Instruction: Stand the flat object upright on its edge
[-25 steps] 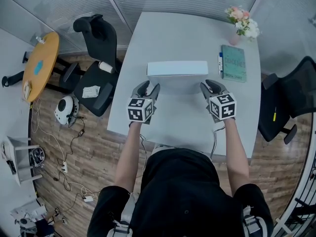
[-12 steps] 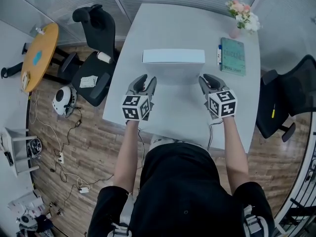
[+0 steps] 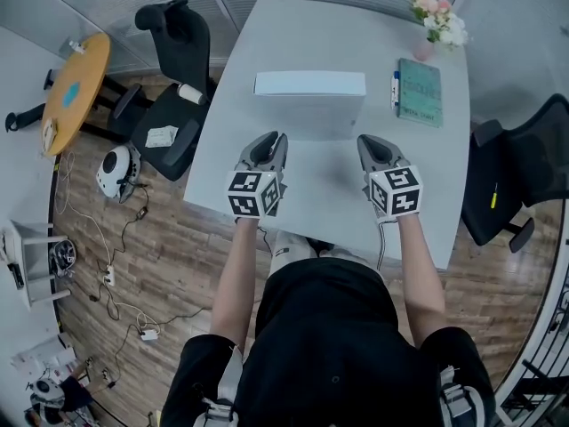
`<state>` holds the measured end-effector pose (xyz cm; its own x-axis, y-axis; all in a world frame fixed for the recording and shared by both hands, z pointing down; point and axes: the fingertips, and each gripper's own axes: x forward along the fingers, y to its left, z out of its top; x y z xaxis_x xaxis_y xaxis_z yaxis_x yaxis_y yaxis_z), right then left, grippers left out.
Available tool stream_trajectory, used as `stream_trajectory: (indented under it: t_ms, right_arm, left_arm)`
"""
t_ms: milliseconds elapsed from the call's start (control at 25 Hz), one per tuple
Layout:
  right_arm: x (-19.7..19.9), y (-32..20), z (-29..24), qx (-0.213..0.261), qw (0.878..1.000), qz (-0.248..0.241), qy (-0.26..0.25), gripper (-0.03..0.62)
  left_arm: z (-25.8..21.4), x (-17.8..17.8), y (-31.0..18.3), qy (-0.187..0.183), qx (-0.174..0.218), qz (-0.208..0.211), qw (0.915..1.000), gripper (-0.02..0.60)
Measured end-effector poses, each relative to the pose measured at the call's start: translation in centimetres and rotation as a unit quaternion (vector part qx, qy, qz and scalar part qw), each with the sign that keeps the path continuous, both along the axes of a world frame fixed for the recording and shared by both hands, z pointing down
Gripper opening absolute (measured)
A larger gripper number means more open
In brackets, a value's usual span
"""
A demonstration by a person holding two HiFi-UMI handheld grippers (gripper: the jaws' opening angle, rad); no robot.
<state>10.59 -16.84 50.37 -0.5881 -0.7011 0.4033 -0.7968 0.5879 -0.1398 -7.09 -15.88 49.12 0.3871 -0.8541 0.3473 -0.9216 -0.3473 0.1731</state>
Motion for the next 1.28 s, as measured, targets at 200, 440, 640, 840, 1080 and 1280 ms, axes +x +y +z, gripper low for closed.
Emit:
stream_trajectory:
  t_ms: [200,440,640,840,1080,1280]
  right_arm:
    - [-0.8,1.5,-0.7,0.005,1.0,0.002,-0.008,0.018]
    - [-2.5,4.4,-1.9,0.006,1.0,0.014,-0.02,0.017]
    - [-3.6,8.5,-2.8,0.01,0.999,0.027,-0.022,0.017]
    - [-4.4,12.5,-3.6,0.012,0.998,0.046,-0.029,0.017]
    - [-5.0,18.0,-5.1,0.004,0.995,0.068,-0.073,0.017]
    - [-5.4,22.3,-7.4,0.006,0.99,0.074,-0.121,0.017]
  left_arm:
    - [-1.4,-0.2,1.8,0.002,0.01,0.005,0.9999,0.067]
    - [-2.8,-1.1,4.6,0.016,0.019,0.015,0.9996,0.052]
    - [-3.0,-1.4,8.1,0.031,0.016,0.031,0.9989,0.043]
    - [-3.3,-2.0,11.9,0.047,0.018,0.039,0.998,0.034]
    - [-4.7,-2.6,17.2,0.04,0.032,0.055,0.9972,0.032]
    - [-6.2,-3.6,21.6,0.057,0.044,0.06,0.9956,0.032]
